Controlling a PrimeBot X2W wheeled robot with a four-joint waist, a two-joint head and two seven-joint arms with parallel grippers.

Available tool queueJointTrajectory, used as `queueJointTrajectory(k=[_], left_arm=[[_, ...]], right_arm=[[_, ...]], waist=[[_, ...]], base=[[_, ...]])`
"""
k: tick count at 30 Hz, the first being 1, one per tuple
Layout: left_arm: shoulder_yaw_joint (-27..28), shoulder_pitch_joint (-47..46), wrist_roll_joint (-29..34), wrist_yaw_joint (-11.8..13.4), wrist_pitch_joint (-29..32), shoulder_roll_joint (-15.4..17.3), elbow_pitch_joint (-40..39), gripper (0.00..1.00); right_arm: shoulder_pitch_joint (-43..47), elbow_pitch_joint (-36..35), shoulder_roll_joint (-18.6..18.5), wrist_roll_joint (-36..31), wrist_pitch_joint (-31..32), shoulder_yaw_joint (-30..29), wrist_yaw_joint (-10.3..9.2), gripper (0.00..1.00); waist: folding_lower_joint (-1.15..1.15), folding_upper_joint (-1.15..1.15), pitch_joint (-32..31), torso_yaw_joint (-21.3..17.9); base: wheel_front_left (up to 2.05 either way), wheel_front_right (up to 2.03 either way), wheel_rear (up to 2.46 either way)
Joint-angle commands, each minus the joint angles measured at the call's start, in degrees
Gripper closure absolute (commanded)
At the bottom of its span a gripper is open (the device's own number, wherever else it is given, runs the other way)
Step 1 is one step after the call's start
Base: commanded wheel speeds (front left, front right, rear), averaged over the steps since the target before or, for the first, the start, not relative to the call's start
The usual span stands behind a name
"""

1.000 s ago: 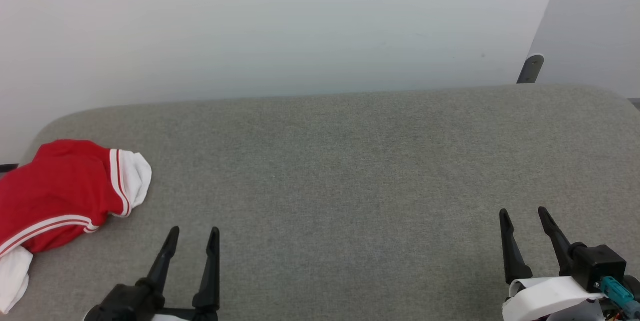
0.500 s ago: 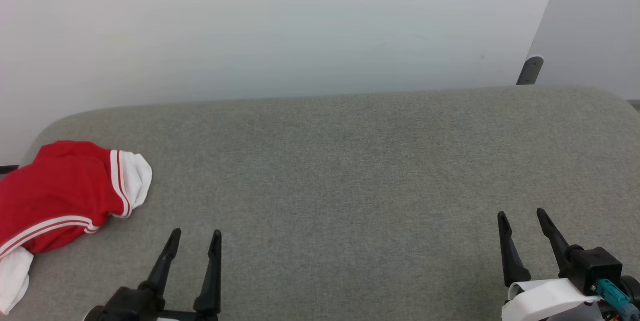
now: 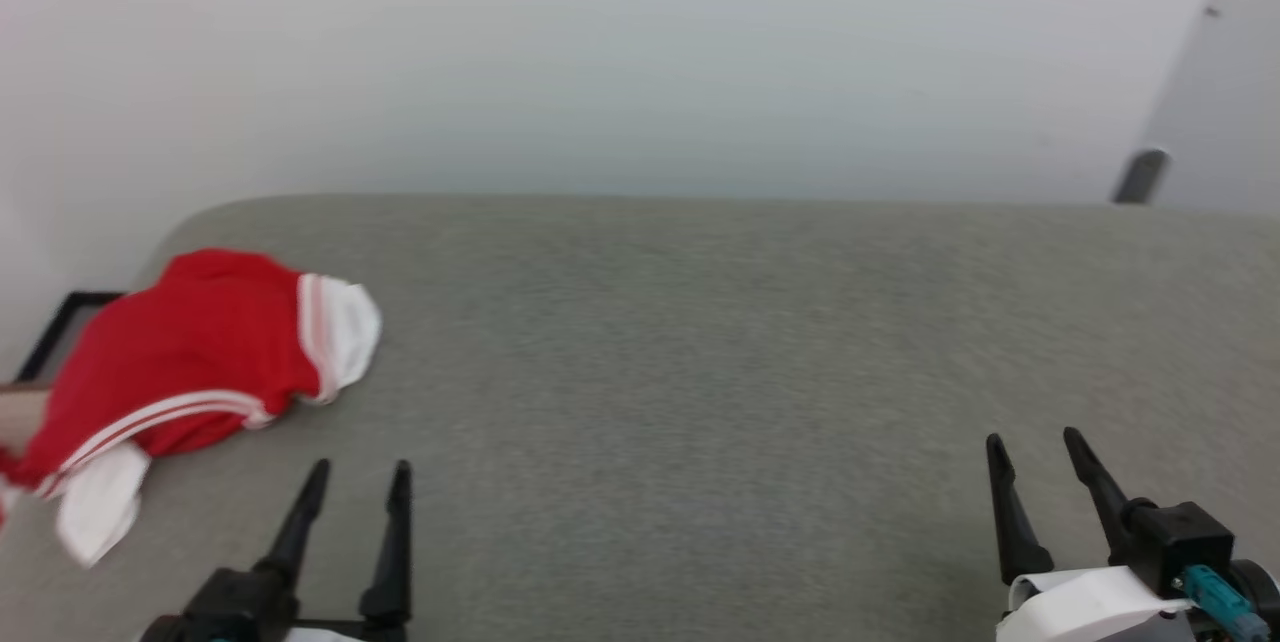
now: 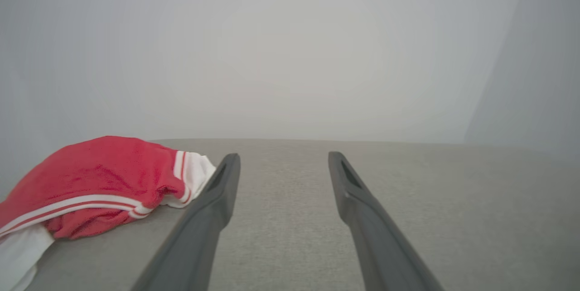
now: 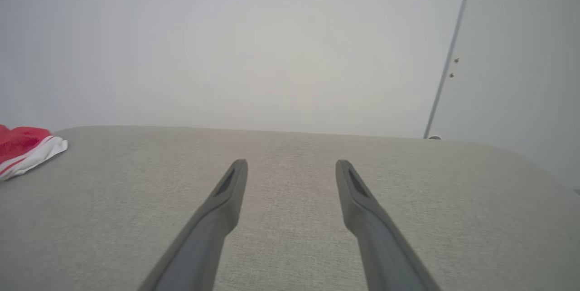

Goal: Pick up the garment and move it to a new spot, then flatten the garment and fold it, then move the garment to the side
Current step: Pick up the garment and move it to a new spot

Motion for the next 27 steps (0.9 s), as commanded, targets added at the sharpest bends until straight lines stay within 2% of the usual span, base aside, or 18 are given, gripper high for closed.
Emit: queueJointTrajectory(k=[1, 3, 11, 18, 27], left_arm=[[0.5, -0.1, 0.4, 0.6, 0.0, 0.6, 0.3, 0.00], [0.8, 0.0, 0.4, 0.8, 0.0, 0.9, 0.4, 0.00], [1.9, 0.5, 0.5, 1.9, 1.8, 2.8, -0.5, 0.00], [4.9, 2.2, -1.1, 4.9, 1.1, 2.0, -3.4, 0.00], [6.6, 4.1, -2.4, 6.7, 0.4, 0.5, -6.4, 0.00]], right_arm=[[0.6, 0.2, 0.2, 0.2, 0.1, 0.6, 0.04, 0.00], [0.7, 0.3, 0.2, 0.4, 0.1, 1.1, 0.04, 0.00], [0.2, 1.8, 0.2, 2.6, 0.1, 4.4, 0.03, 0.00], [-5.1, 3.4, 0.0, 3.4, 0.9, 10.5, 0.03, 0.00], [-10.9, 7.5, -1.8, 5.6, 0.1, 15.2, 0.03, 0.00]], waist=[[0.00, 0.00, -1.9, 6.4], [0.00, 0.00, -2.2, 7.8], [0.00, 0.00, -4.5, 18.7], [0.00, 0.00, -2.2, 21.5], [0.00, 0.00, -0.2, 23.2]], base=[[0.00, 0.00, 0.00], [0.00, 0.00, 0.00], [0.00, 0.00, 0.00], [0.00, 0.00, 0.00], [0.00, 0.00, 0.00]])
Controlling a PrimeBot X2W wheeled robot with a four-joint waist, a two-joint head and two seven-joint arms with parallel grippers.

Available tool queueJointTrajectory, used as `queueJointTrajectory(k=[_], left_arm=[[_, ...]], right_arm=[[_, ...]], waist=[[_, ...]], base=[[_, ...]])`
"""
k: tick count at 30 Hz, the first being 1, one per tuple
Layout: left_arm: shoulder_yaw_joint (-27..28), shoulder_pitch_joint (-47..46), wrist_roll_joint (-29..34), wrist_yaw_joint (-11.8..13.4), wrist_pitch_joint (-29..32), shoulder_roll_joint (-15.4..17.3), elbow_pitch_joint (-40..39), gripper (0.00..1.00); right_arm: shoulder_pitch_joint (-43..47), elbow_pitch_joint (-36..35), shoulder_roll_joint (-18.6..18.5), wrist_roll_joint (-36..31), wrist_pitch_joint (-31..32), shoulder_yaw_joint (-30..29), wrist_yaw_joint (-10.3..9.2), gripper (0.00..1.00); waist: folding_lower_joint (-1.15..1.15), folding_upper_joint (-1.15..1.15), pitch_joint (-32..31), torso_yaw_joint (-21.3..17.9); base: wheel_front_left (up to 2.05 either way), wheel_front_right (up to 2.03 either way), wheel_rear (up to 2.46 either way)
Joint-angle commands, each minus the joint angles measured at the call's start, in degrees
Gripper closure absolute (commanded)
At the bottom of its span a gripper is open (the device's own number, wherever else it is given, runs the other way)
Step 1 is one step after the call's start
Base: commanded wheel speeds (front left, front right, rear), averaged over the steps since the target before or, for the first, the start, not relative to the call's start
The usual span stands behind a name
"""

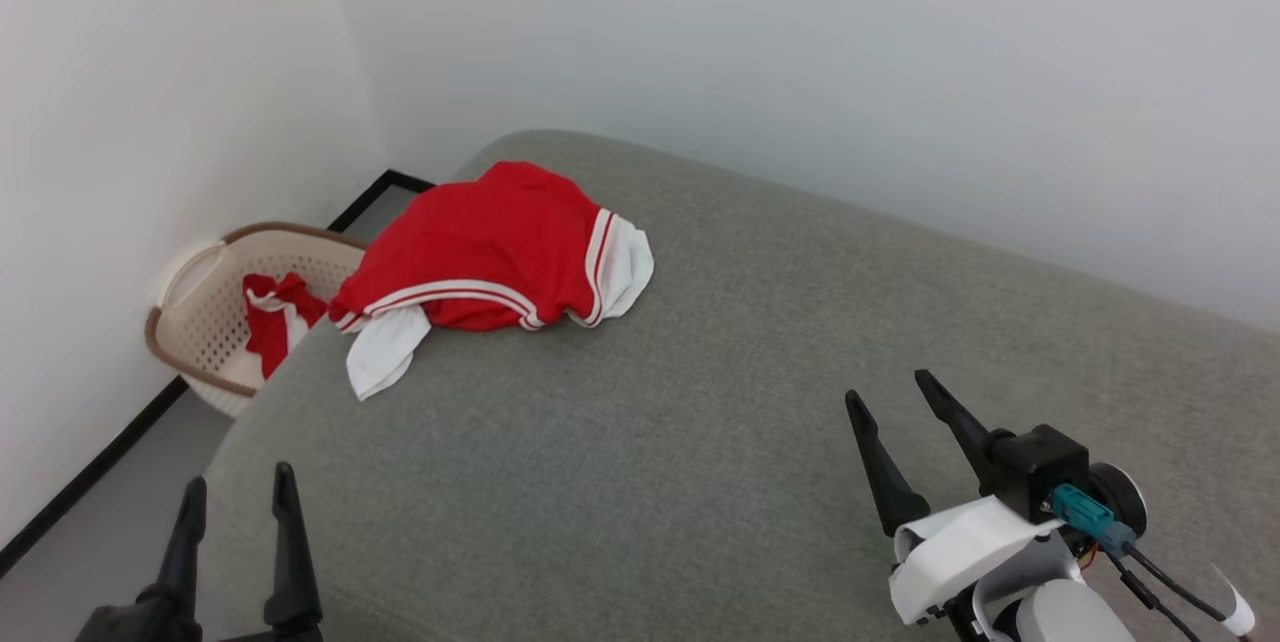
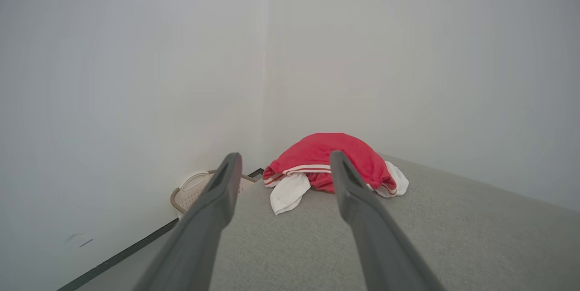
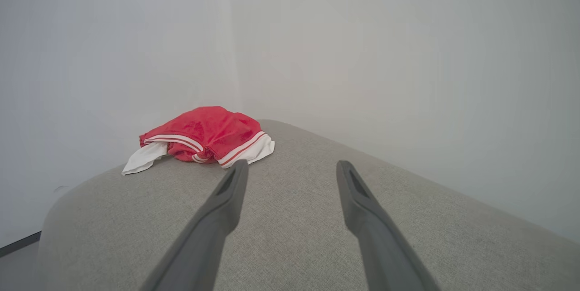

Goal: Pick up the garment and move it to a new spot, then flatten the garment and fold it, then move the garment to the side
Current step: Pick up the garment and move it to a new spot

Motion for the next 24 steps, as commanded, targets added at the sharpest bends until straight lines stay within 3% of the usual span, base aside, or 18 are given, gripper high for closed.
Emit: queueJointTrajectory(k=[1, 6, 14, 24], left_arm=[[0.1, 0.5, -0.2, 0.4, -0.2, -0.1, -0.3, 0.00], [0.0, 0.8, -0.6, 0.8, -0.4, -0.8, -1.2, 0.00], [-1.7, -2.9, -0.7, -1.0, 0.7, 0.8, -1.4, 0.00], [-3.9, -19.0, -3.7, -4.7, 6.4, 4.5, 0.7, 0.00]], right_arm=[[-0.8, 0.3, -0.2, 0.4, -0.4, 0.4, 0.02, 0.00], [-2.0, 1.8, -1.1, 1.3, -0.8, 1.6, 0.02, 0.00], [-2.8, 1.9, -2.5, 1.9, -0.7, 1.9, 0.02, 0.00], [-3.8, -3.7, -6.2, 0.5, 2.9, -0.3, 0.02, 0.00]], waist=[[0.00, 0.00, 0.7, 0.6], [0.00, 0.00, 1.3, 1.0], [0.00, 0.00, 2.3, 1.4], [0.00, 0.00, 8.3, 2.0]], base=[[0.00, 0.00, 0.00], [0.00, 0.00, 0.00], [0.00, 0.00, 0.00], [0.00, 0.00, 0.00]])
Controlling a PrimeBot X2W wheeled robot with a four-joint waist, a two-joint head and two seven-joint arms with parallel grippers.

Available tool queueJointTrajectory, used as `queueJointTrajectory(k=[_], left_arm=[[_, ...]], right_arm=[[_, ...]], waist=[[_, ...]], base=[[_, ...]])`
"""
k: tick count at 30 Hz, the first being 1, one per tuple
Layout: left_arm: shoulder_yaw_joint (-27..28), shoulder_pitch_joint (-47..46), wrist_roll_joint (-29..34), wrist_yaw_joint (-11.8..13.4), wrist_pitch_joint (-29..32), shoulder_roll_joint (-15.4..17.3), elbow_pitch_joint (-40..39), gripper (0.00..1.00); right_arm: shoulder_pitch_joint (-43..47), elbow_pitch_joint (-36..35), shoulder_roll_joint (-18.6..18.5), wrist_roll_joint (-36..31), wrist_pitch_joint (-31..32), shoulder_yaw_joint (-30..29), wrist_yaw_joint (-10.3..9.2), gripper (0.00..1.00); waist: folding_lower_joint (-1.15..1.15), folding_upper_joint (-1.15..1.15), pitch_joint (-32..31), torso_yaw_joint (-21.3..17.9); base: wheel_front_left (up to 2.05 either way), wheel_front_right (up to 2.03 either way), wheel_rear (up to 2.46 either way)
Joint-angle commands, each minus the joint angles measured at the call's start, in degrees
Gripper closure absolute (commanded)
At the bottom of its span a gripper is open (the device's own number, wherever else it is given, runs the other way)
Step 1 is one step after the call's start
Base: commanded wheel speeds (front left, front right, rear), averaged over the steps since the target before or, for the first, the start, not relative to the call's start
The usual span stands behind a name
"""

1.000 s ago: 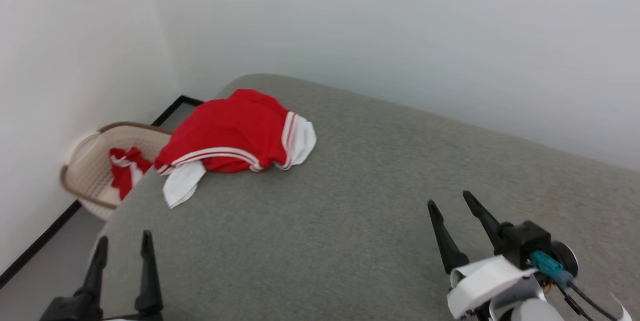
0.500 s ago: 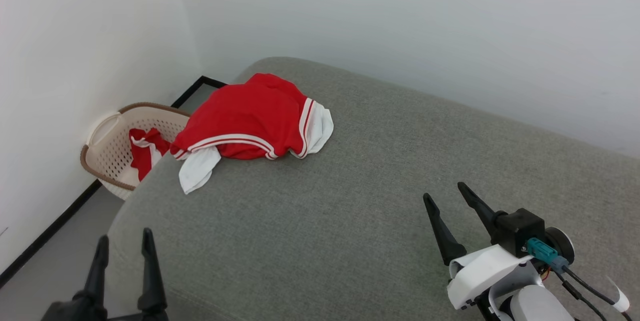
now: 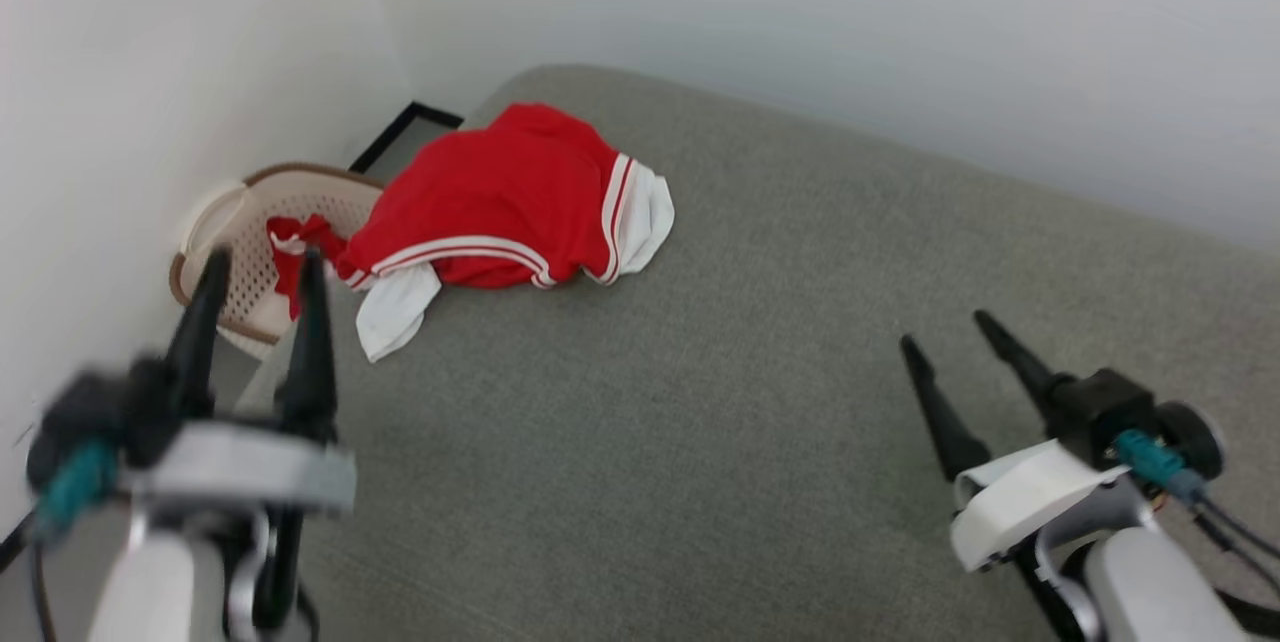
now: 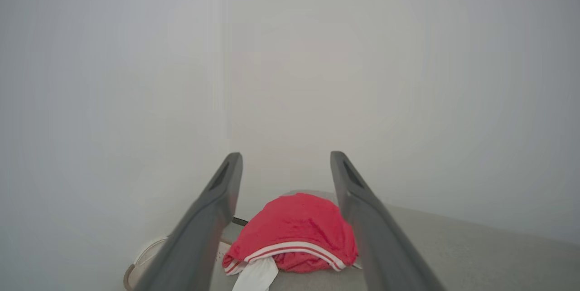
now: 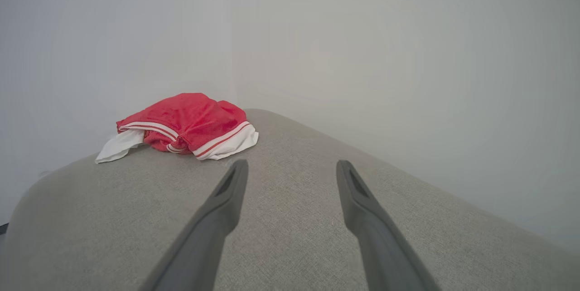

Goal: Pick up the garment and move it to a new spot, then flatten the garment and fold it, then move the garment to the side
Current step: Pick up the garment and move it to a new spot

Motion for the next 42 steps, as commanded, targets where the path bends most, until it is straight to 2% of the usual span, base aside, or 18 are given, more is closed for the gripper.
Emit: queueJointTrajectory(k=[1, 5, 10, 22, 30, 34, 42], left_arm=[[-0.6, -2.7, -0.6, -0.6, 0.9, 0.6, 0.9, 0.00], [-2.1, -12.1, -3.7, -1.8, 4.9, 1.6, 5.8, 0.00], [-4.6, -23.7, -7.4, -2.6, 10.5, 2.5, 15.6, 0.00], [-5.9, -44.3, -12.9, -2.9, 21.7, 6.9, 43.1, 0.00], [-8.7, -53.2, -11.3, -2.4, 28.1, 9.8, 59.2, 0.00], [-9.7, -56.6, -10.4, -1.7, 31.3, 11.1, 64.8, 0.00], [-10.1, -58.2, -11.6, -1.5, 32.9, 8.5, 71.6, 0.00]], right_arm=[[-0.5, -1.0, -0.6, -0.4, 0.6, -0.6, 0.02, 0.00], [0.5, -5.3, -2.1, -1.4, 3.0, -2.4, 0.02, 0.00], [2.3, -11.8, -3.5, -2.7, 6.5, -5.4, 0.02, 0.00], [0.2, -26.2, -7.3, -3.1, 14.8, -5.7, 0.01, 0.00], [-1.6, -34.2, -9.5, -2.7, 19.7, -6.4, 0.01, 0.00], [-1.9, -38.1, -10.6, -2.4, 22.3, -6.9, 0.01, 0.00], [-0.9, -44.4, -11.6, -2.3, 26.6, -8.7, 0.01, 0.00]], waist=[[0.00, 0.00, 2.7, 0.4], [0.00, 0.00, 6.2, 0.8], [0.00, 0.00, 10.4, 1.2], [0.00, 0.00, 21.8, -4.6], [0.00, 0.00, 27.6, -9.0], [0.00, 0.00, 30.5, -10.9], [0.00, 0.00, 34.4, -11.8]], base=[[0.00, 0.00, 0.00], [0.00, 0.00, 0.00], [0.00, 0.00, 0.00], [0.00, 0.00, 0.00], [0.00, 0.00, 0.00], [0.00, 0.00, 0.00], [0.00, 0.00, 0.00]])
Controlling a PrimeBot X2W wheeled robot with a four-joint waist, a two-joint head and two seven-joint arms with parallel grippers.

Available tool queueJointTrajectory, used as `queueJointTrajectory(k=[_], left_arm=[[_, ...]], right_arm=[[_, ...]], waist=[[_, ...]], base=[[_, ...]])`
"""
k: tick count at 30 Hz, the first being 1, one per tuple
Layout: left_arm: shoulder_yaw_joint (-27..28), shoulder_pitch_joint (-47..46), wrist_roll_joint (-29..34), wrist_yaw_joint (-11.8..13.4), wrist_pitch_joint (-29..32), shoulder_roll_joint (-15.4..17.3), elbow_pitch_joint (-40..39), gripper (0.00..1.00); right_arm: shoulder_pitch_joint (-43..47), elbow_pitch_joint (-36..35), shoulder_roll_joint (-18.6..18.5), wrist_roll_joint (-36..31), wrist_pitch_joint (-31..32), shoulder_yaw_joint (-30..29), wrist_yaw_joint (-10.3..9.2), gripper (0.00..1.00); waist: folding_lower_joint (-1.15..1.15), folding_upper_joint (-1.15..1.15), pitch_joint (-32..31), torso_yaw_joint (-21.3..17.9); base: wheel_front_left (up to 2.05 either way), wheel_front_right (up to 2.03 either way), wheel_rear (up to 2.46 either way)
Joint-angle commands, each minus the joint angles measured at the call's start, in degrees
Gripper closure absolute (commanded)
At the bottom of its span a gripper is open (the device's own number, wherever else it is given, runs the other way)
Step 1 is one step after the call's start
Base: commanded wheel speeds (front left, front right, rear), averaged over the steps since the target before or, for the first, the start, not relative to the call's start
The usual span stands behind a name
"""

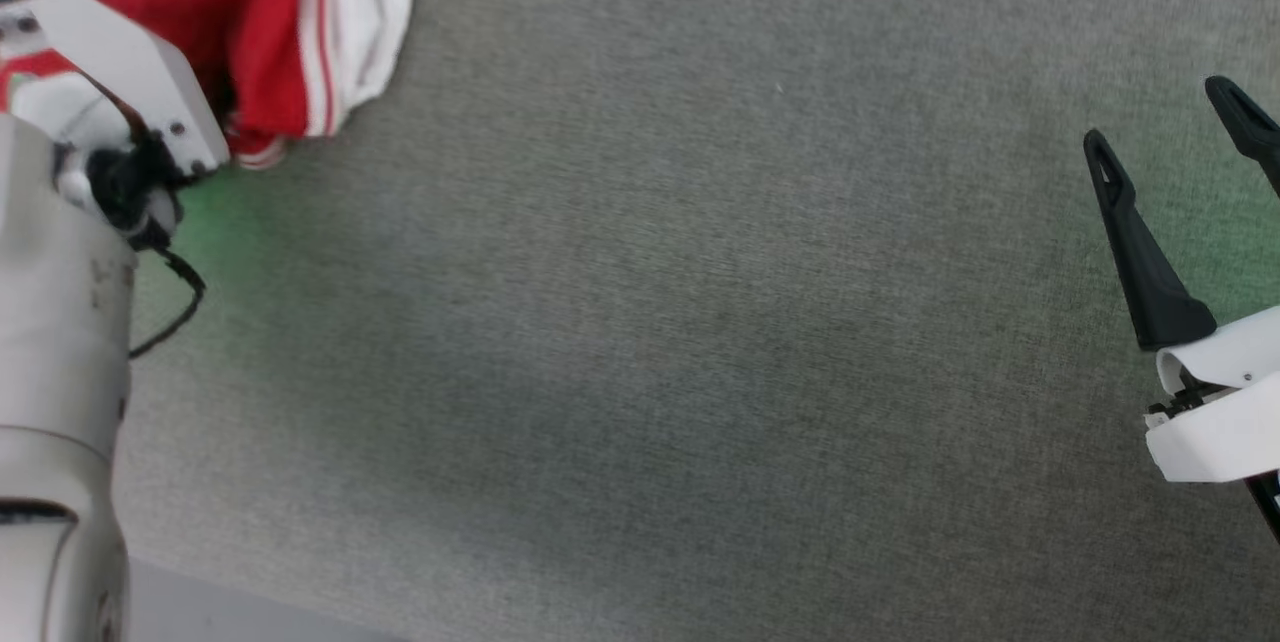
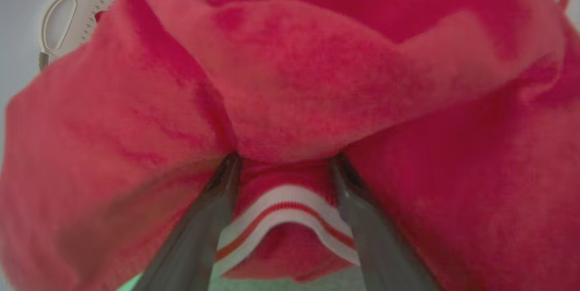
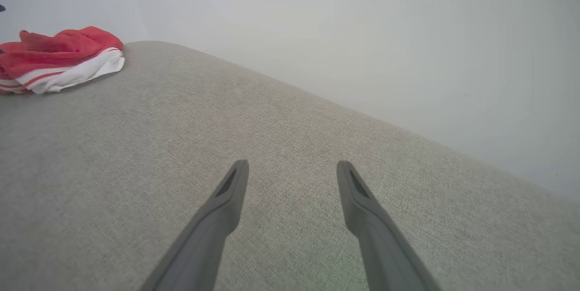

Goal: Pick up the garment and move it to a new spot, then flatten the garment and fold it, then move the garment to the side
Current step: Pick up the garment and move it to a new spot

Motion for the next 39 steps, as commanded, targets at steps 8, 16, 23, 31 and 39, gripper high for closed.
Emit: queueJointTrajectory(k=[8, 16, 23, 31, 39], left_arm=[[0.1, 1.9, -1.3, 1.6, -0.2, -3.1, 3.4, 1.00], [0.2, -2.1, -1.3, 0.6, -5.9, -0.3, 2.5, 1.00], [-2.4, -6.5, 0.7, -0.6, -11.0, 2.1, 0.2, 1.00], [-6.4, -11.0, 3.4, -1.3, -14.0, 3.8, -3.1, 1.00], [-10.3, -12.9, 2.9, -1.6, -10.5, 4.2, -9.1, 1.00]], right_arm=[[-0.8, -2.1, -0.1, 0.1, 1.9, 0.0, 0.00, 0.00], [-0.2, 0.3, 0.8, 0.6, 0.4, -0.4, 0.00, 0.00], [0.8, 5.0, 3.0, 1.1, -3.6, -0.7, 0.00, 0.00], [1.9, 11.1, 6.8, 1.6, -9.2, 0.0, 0.00, 0.00], [3.1, 16.1, 10.2, 1.7, -14.2, -1.3, 0.00, 0.00]], waist=[[0.00, 0.00, 2.1, -1.2], [0.00, 0.00, -1.6, 0.7], [0.00, 0.00, -7.3, 2.4], [0.00, 0.00, -15.1, 2.3], [0.00, 0.00, -21.6, -0.2]], base=[[0.00, 0.00, 0.00], [0.00, 0.00, 0.00], [0.00, 0.00, 0.00], [0.00, 0.00, 0.00], [0.00, 0.00, 0.00]])
